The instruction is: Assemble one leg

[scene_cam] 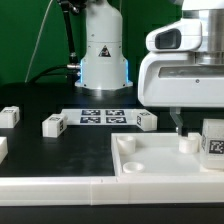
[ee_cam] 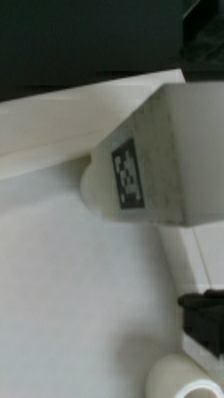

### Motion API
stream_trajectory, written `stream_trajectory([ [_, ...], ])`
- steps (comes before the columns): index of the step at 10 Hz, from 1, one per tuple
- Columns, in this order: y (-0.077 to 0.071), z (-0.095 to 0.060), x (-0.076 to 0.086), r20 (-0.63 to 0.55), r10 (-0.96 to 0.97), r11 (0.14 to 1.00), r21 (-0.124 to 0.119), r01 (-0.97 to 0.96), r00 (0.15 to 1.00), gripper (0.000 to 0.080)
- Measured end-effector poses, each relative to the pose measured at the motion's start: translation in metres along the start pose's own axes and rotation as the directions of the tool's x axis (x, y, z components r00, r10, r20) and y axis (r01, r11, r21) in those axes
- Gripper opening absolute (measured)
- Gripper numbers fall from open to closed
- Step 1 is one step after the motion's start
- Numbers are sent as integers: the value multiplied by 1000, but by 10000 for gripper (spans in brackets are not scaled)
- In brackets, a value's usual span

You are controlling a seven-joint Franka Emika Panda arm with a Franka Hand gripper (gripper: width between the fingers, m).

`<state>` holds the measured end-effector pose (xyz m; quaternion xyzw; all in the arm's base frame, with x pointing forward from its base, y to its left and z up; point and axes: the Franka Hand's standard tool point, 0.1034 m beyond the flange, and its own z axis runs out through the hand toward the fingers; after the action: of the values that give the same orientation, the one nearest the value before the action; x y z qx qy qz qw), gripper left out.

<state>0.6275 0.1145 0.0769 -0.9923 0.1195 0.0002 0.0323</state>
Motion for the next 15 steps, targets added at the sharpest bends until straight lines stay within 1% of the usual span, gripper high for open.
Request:
stream_trajectory([
  [1, 2, 0, 1, -1, -71, 997, -3, 71, 997, 630],
  [2, 2, 0, 1, -1, -71, 997, -3, 71, 998, 630],
  [4, 2, 0, 1, -1, -67, 998, -3, 67, 998, 288],
  [7, 2, 0, 1, -1, -28, 1000, -3, 28, 1000, 290],
  [8, 3, 0, 1, 1, 72, 997, 3, -72, 997, 290],
  [10, 2, 1, -1, 4, 265, 964, 3, -265, 964, 290],
  [12, 2, 2, -1, 9, 469, 883, 11, -469, 883, 291],
  [14, 1, 3, -2, 7, 611, 791, 12, -611, 791, 291],
  [15, 1, 3, -1, 11, 693, 721, 18, -693, 721, 291],
])
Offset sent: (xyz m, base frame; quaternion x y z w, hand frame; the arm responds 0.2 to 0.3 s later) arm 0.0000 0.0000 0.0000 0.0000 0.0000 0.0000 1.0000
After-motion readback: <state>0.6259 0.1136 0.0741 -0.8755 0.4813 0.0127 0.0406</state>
